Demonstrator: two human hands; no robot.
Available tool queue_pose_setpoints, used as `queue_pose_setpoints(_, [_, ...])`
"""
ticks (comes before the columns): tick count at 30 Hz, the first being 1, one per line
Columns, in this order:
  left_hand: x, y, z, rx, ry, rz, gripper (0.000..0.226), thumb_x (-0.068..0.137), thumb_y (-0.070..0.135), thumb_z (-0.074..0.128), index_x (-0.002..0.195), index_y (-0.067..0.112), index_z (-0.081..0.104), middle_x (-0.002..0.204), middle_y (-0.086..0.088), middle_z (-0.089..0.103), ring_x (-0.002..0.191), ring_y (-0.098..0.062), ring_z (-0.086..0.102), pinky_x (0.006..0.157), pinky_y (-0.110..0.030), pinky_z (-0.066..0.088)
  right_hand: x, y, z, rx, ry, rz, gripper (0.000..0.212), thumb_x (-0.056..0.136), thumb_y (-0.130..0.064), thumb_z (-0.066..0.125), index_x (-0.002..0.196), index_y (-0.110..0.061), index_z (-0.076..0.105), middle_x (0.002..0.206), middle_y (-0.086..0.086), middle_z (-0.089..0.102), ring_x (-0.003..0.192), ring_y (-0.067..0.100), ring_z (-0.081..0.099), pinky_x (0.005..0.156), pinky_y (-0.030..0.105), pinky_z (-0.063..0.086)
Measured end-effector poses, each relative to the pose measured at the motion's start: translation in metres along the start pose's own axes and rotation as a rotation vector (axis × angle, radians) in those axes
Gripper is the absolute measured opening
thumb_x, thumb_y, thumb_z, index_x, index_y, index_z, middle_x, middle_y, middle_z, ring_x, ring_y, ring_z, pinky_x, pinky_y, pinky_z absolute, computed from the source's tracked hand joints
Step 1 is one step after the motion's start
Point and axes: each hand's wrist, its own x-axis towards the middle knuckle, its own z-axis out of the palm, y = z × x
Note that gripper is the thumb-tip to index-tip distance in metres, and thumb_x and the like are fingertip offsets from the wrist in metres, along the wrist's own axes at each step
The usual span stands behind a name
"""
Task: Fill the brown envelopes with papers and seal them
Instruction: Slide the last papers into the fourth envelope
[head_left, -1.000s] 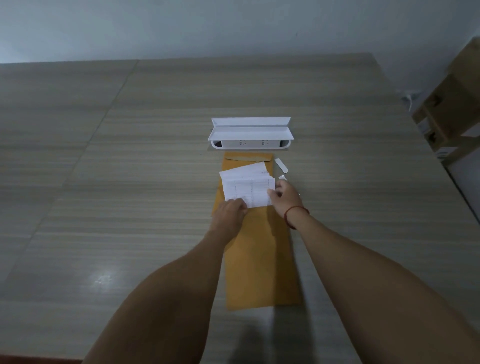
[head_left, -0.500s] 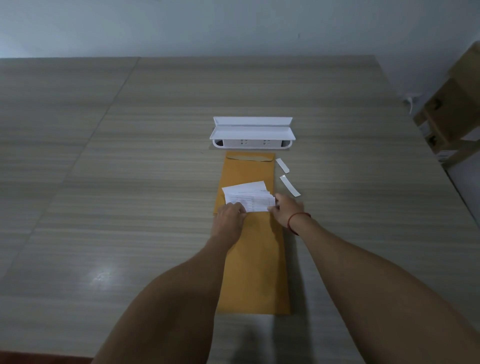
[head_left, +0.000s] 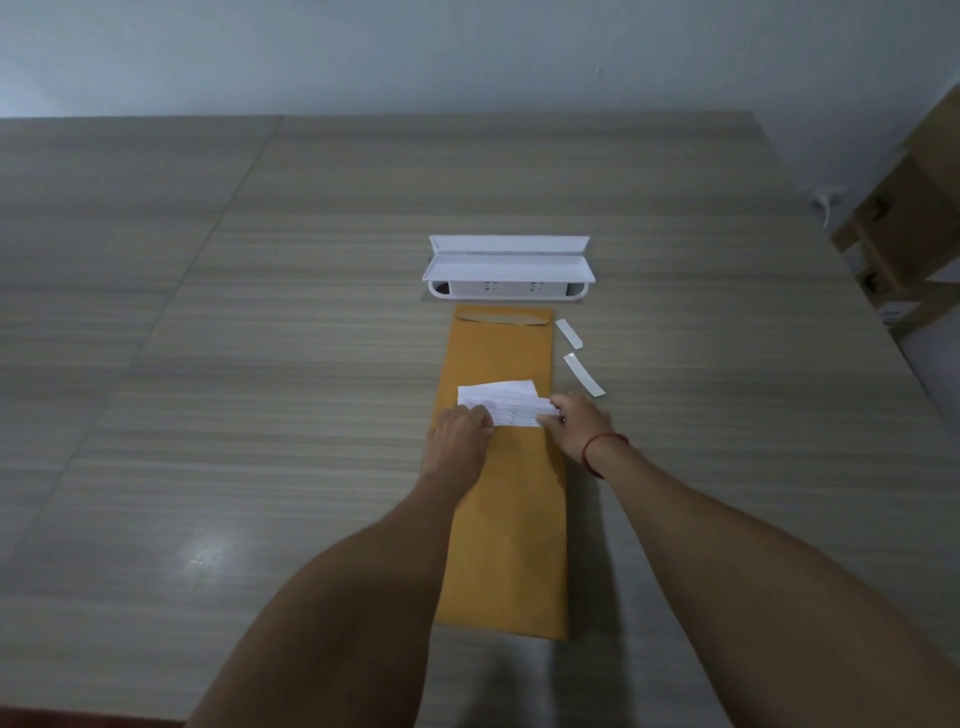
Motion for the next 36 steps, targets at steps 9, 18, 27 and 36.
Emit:
queue_pose_setpoints(9, [0.003,0.003,-0.008,0.059,-0.039,0.105,0.018,0.097,0.022,0.047,0.104,0.013,0.059,0.107,-0.008,0.060,0.108,-0.027,0.048,0.088,-0.038,0.039,0.001,-0.014,-0.010,0.099,-0.007,-0.051,0.043,0.089,-0.036,0.060,0.129,-0.021,0.056,0.127,0.000,0.062,0.118,0.024,0.056,0.104,0.044,0.044])
queue_pose_setpoints(18, [0.003,0.002,-0.012,0.059,-0.061,0.118,0.014,0.095,0.017,0.046,0.098,0.012,0.058,0.103,-0.008,0.059,0.105,-0.027,0.048,0.083,-0.037,0.039,0.008,-0.035,-0.032,-0.205,-0.007,-0.210,0.029,0.081,-0.043,0.067,0.104,-0.028,0.056,0.094,-0.004,0.061,0.103,0.024,0.055,0.088,0.031,0.025])
queue_pose_setpoints(27, [-0.002,-0.002,-0.010,0.075,-0.054,0.138,0.015,0.096,0.018,0.045,0.102,0.013,0.058,0.109,-0.005,0.059,0.109,-0.025,0.046,0.089,-0.038,0.039,0.008,-0.055,-0.032,-0.463,-0.218,-0.215,0.034,0.093,-0.037,0.059,0.124,-0.024,0.057,0.125,0.004,0.059,0.126,0.031,0.044,0.107,0.041,0.030])
queue_pose_setpoints(36, [-0.002,-0.008,-0.007,0.096,-0.055,0.086,0.020,0.099,0.025,0.043,0.108,0.015,0.057,0.116,-0.004,0.057,0.114,-0.025,0.045,0.091,-0.041,0.042,-0.002,-0.048,-0.016,-0.537,-0.325,-0.149,0.047,0.100,-0.006,0.036,0.141,-0.030,0.042,0.137,0.008,0.049,0.136,0.033,0.031,0.103,0.036,0.033])
